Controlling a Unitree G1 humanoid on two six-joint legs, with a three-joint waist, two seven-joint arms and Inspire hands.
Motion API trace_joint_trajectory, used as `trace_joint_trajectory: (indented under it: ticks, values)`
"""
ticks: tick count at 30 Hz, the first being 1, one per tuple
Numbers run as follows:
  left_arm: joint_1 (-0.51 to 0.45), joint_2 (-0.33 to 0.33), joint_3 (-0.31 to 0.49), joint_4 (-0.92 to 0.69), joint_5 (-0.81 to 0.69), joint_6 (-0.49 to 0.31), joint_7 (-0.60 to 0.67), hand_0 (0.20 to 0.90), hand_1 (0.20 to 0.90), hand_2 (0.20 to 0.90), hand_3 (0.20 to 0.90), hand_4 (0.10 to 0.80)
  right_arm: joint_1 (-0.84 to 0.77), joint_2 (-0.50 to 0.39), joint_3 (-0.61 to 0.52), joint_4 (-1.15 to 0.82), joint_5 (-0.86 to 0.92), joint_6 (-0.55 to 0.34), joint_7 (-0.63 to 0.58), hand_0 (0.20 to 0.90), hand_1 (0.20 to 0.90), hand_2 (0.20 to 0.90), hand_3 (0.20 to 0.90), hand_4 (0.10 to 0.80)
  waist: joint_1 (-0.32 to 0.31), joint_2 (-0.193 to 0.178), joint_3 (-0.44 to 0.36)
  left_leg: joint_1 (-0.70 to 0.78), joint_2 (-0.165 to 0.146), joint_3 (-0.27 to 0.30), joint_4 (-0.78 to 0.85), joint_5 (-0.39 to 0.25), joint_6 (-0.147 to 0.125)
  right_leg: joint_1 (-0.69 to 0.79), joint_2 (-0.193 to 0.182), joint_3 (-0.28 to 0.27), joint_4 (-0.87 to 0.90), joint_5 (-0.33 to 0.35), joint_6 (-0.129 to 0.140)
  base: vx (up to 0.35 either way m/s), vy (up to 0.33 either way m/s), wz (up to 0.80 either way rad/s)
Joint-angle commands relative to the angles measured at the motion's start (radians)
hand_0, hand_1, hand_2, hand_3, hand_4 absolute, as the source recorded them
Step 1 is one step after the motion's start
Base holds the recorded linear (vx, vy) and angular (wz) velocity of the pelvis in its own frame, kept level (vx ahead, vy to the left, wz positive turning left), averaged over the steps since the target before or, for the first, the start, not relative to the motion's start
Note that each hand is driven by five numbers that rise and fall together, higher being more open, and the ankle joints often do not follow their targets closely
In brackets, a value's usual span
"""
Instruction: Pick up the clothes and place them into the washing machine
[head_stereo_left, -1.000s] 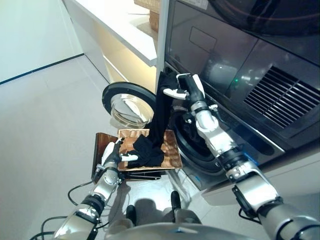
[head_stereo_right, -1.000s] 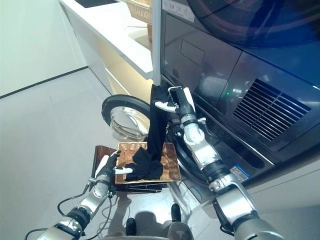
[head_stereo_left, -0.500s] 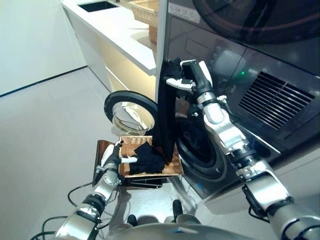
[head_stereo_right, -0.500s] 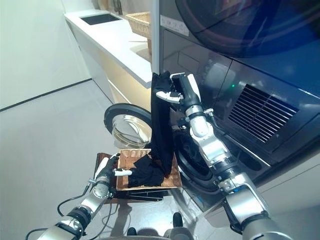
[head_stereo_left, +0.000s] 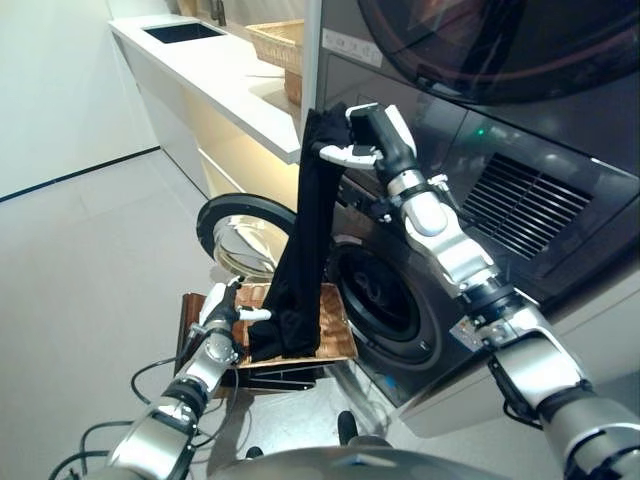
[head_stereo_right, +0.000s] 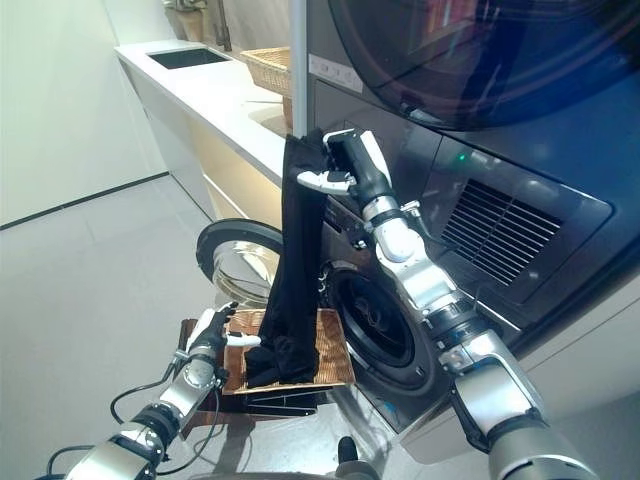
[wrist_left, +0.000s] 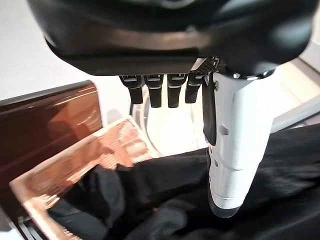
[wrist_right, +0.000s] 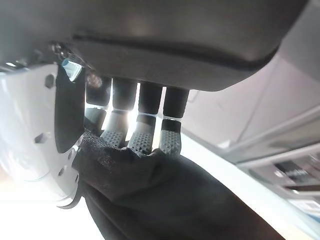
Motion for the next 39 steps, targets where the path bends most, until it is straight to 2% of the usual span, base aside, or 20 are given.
trace_joint_trajectory:
  ticks: [1,17,29,39]
  values:
    - [-0.160,0.049,-0.049,0.001,-0.045,-0.085,0.001,0.900,0.900,0.900,0.900,0.800,-0.218,0.020,-0.033,0.001,0.030,-0.113,-0.010,0.200,0.200,0.200,0.200,0.300,0.008,0.013,-0.114,-0.038,0.000,-0.003,0.051,-0.092,-0.022,0.024,-0.032,0.014,0.054,-0.121,0.046,0.001,-0.005,-0.03]
    - [-0.300,0.020,-0.093,0.008,-0.092,-0.089,-0.040,0.900,0.900,0.900,0.900,0.800,-0.174,0.070,0.006,-0.075,0.021,-0.111,0.054,0.200,0.200,0.200,0.200,0.300,-0.014,0.018,-0.118,-0.035,0.005,0.006,0.057,-0.091,-0.023,0.023,-0.027,0.027,0.053,-0.122,0.045,-0.001,-0.004,-0.04]
    - [-0.358,-0.018,-0.125,0.029,-0.117,-0.088,-0.057,0.900,0.900,0.900,0.900,0.800,-0.211,0.101,0.036,-0.095,0.025,-0.116,0.054,0.200,0.200,0.200,0.200,0.300,-0.030,0.018,-0.106,-0.042,0.009,0.014,0.066,-0.091,-0.023,0.012,-0.021,0.040,0.056,-0.121,0.041,0.000,0.000,0.00]
    - [-0.369,-0.057,-0.150,0.031,-0.141,-0.092,-0.068,0.900,0.900,0.900,0.900,0.800,-0.240,0.118,0.063,-0.126,0.028,-0.118,0.062,0.200,0.200,0.200,0.200,0.300,-0.045,0.021,-0.096,-0.046,0.009,0.026,0.076,-0.095,-0.020,0.001,-0.016,0.061,0.065,-0.119,0.040,0.003,-0.006,-0.07]
